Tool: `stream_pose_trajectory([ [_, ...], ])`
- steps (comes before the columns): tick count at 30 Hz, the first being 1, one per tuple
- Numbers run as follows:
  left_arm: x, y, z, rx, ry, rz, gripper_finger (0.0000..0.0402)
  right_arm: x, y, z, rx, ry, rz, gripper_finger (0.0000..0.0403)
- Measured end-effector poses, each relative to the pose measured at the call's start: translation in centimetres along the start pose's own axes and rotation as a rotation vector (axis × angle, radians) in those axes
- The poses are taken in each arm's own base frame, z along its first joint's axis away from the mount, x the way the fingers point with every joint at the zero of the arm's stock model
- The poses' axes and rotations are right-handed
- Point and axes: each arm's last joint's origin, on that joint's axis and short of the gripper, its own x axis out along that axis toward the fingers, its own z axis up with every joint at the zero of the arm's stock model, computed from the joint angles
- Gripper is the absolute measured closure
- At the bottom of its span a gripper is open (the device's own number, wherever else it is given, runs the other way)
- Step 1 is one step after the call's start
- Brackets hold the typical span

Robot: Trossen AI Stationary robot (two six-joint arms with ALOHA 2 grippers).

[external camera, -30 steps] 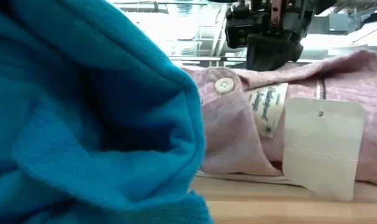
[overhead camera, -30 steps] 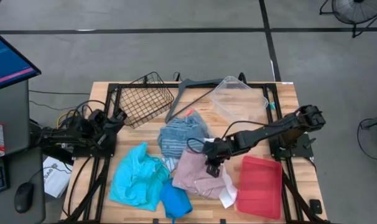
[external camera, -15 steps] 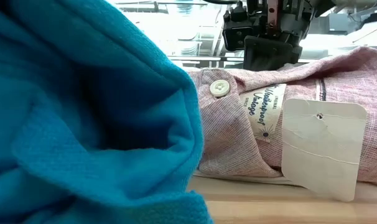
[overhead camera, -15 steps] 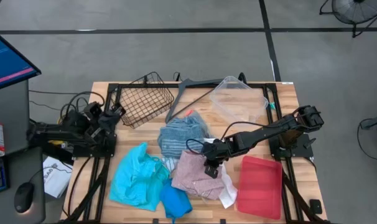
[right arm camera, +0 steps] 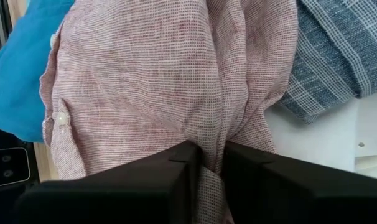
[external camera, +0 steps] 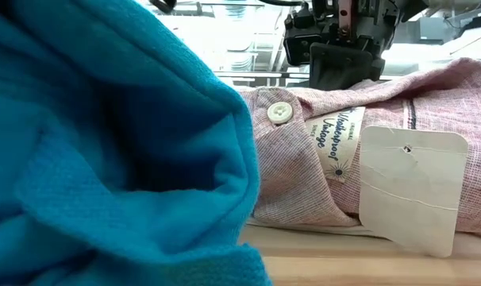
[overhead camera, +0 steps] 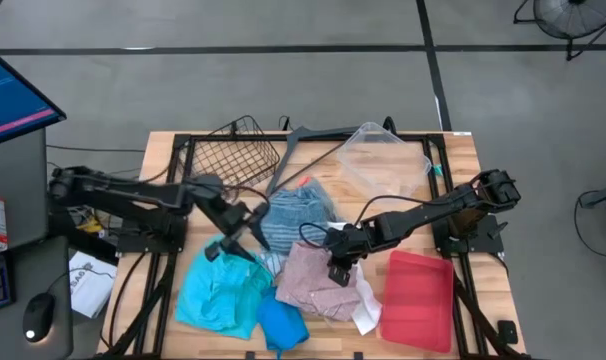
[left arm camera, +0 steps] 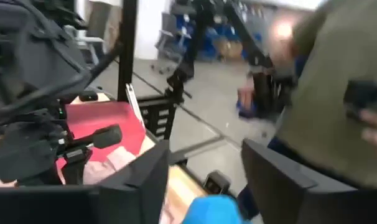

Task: Pick & Place Cloths
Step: Put the pink polo shirt into the wire basket

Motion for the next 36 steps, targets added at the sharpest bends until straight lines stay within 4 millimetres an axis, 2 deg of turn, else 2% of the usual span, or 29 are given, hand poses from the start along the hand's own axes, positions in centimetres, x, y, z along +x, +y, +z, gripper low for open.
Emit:
stream_pose_trajectory([
  [4,1.4,0.4,-1.2,0.141,0.051,-0.039,0.0156,0.0,0.1,0.0,-0.003,-0.001,0.007,0.0342],
  [7,2.1,0.1,-1.8,0.204,0.076,-0.06,0.013,0.0,0.1,-0.1,-0.024,0.016,0.027,0.0318],
  [11,3.6,-1.4,-2.3,0.252,0.099,-0.019,0.0119,0.0,0.2,-0.1,-0.075,0.023,0.04,0.0258],
  [18,6.4,-5.4,-3.9,0.484,0.209,0.124,0.0117,-0.6,-0.1,0.7,-0.1,-0.003,0.068,0.0142],
  [21,7.8,-6.3,-4.8,0.559,0.265,0.17,0.0117,-1.7,0.0,1.4,-0.095,-0.052,0.113,0.0115],
  [25,10.5,-6.9,-5.5,0.566,0.307,0.163,0.0117,-3.7,0.3,2.1,-0.1,-0.138,0.169,0.0097],
  [31,14.6,-6.1,-6.2,0.524,0.36,0.222,0.0117,-7.9,0.5,2.8,-0.096,-0.258,0.24,0.0094],
  [36,16.5,-5.5,-7.1,0.506,0.395,0.258,0.0117,-11.5,0.7,2.6,-0.096,-0.338,0.294,0.0094],
])
